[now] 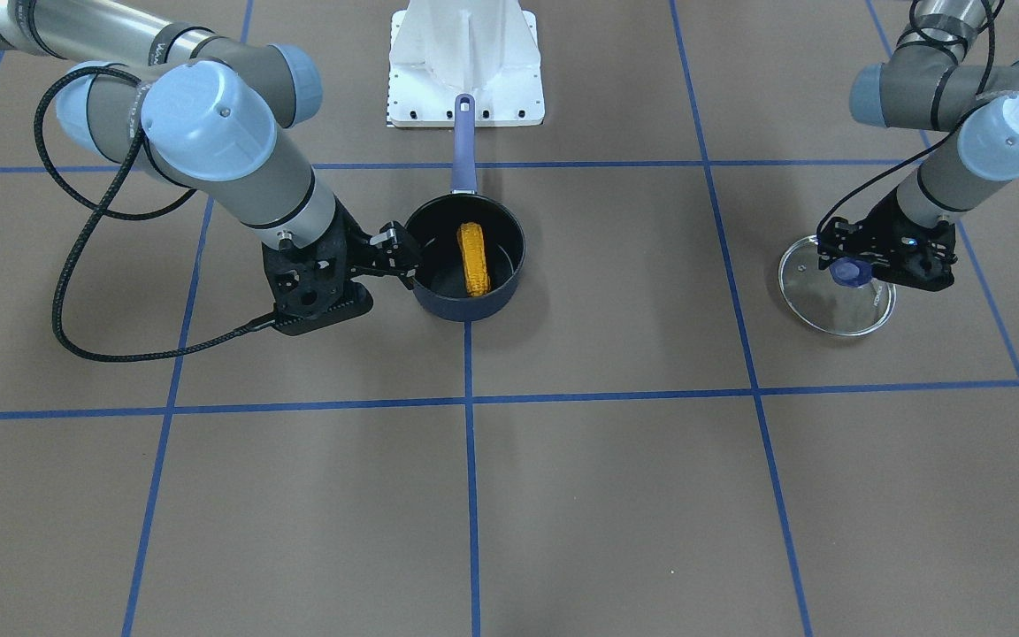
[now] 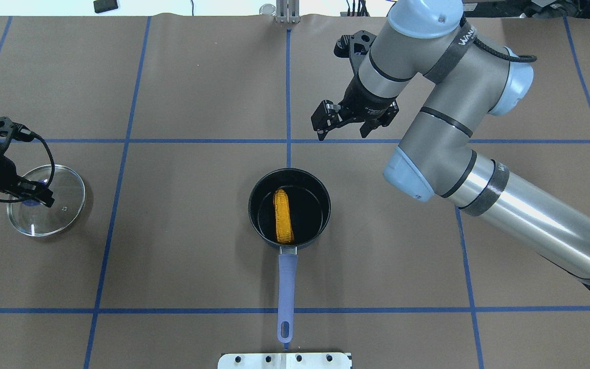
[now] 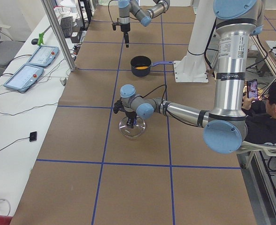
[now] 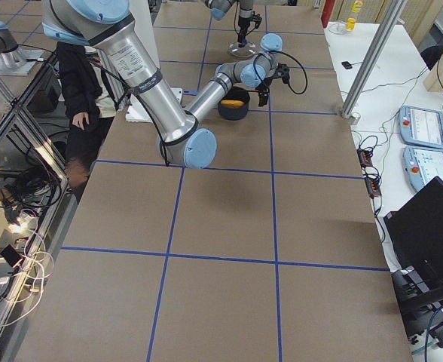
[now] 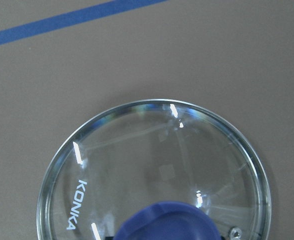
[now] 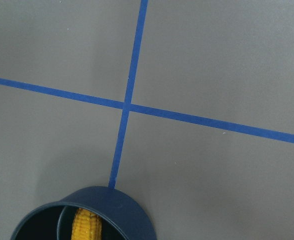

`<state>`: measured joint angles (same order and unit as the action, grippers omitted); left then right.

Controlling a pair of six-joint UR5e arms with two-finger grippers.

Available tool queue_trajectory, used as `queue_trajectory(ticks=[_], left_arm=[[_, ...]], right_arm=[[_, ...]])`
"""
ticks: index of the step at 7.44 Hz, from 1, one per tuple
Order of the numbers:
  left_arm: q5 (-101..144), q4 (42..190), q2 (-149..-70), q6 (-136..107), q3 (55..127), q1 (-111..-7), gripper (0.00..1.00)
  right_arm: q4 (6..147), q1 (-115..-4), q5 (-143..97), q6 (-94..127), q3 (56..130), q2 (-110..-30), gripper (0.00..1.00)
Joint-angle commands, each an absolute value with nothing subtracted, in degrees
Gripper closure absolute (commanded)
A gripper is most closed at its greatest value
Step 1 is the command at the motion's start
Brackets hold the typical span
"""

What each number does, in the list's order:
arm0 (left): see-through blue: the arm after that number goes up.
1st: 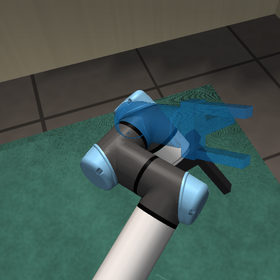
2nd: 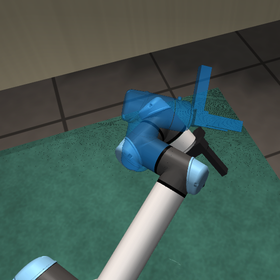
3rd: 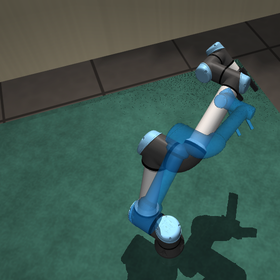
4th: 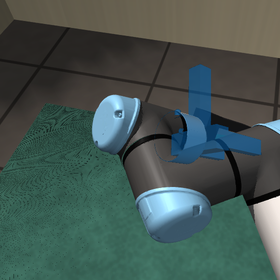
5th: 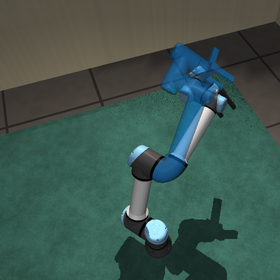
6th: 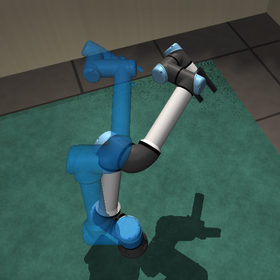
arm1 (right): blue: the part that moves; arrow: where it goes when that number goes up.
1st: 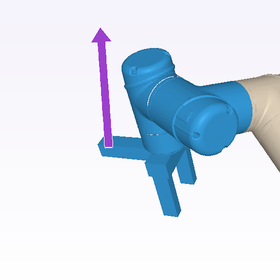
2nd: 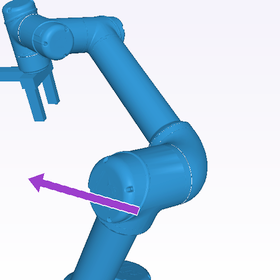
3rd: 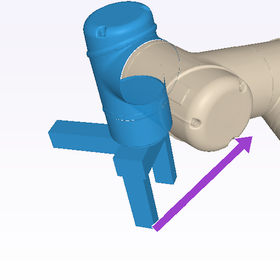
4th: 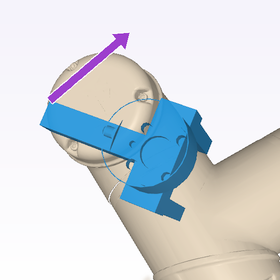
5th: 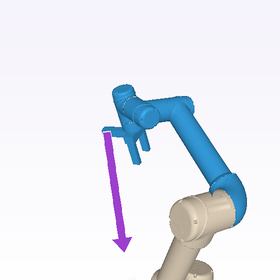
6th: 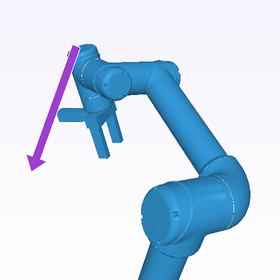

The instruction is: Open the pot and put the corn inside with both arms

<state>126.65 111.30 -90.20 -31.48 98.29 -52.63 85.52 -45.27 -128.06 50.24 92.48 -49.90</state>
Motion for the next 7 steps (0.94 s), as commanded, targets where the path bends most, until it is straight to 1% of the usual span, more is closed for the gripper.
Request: queue_trajectory(ticks=[1,3,4,6,7], left_arm=[[128.5,110.5,-91.0,-31.3,98.4,-53.5,0.02],[136.5,110.3,-90.9,-28.8,98.5,-61.7,0.02],[138.4,109.3,-90.7,-22.7,97.5,-66.0,0.02],[138.8,95.6,-91.1,-2.7,97.5,-74.8,0.02],[138.3,92.1,-91.1,4.4,97.3,-78.8,0.02]], right_arm=[[85.5,-49.5,-131.6,46.3,92.5,-52.0,0.00],[85.5,-55.0,-135.0,38.3,92.3,-55.8,0.00],[85.5,-57.8,-135.1,35.1,92.3,-57.4,0.00],[85.5,-63.0,-136.7,28.0,92.2,-62.0,0.00],[85.6,-64.9,-136.7,25.3,91.9,-63.7,0.00]])
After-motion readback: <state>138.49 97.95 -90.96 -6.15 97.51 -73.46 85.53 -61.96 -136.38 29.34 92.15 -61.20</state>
